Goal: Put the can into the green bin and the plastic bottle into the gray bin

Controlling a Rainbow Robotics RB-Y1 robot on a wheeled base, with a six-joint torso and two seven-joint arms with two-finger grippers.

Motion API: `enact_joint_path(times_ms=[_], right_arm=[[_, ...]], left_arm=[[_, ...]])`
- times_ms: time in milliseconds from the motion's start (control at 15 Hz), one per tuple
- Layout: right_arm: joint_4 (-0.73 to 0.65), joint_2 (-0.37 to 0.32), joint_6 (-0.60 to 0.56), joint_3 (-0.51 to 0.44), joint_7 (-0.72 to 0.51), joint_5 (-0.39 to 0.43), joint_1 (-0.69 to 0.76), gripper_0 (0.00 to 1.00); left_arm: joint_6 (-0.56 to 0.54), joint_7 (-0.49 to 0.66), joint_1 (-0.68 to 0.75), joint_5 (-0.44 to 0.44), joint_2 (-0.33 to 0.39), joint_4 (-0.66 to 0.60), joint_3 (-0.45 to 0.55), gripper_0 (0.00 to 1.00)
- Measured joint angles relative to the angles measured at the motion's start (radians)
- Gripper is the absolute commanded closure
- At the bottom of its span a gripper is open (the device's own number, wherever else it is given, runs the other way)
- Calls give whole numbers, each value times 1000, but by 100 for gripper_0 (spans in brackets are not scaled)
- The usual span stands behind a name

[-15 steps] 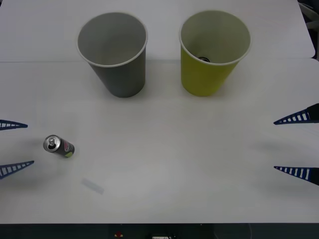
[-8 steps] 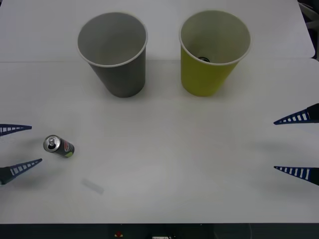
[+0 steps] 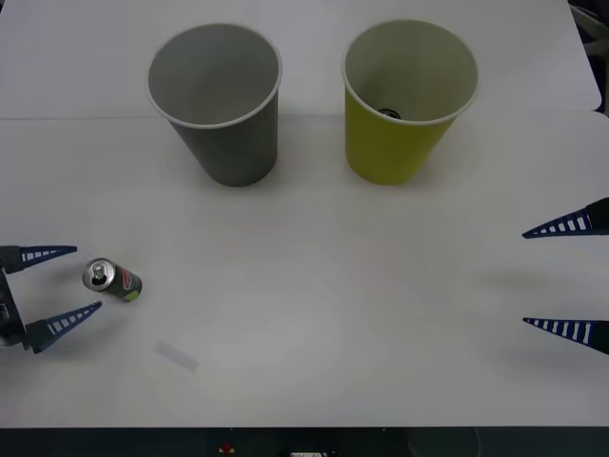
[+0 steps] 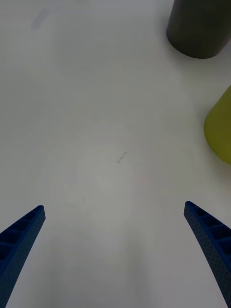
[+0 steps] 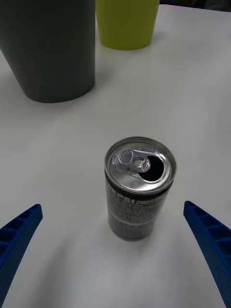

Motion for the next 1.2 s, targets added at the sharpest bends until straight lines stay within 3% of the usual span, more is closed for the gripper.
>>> enact_joint_path(times_ms=[400, 1200], right_arm=[[0, 0, 0, 0, 0, 0, 0, 0], [0, 0, 0, 0, 0, 0, 0, 0]], left_arm=[[-1, -57, -53, 78, -61, 77, -75, 0], [-55, -84, -94, 143, -197, 217, -77, 0]])
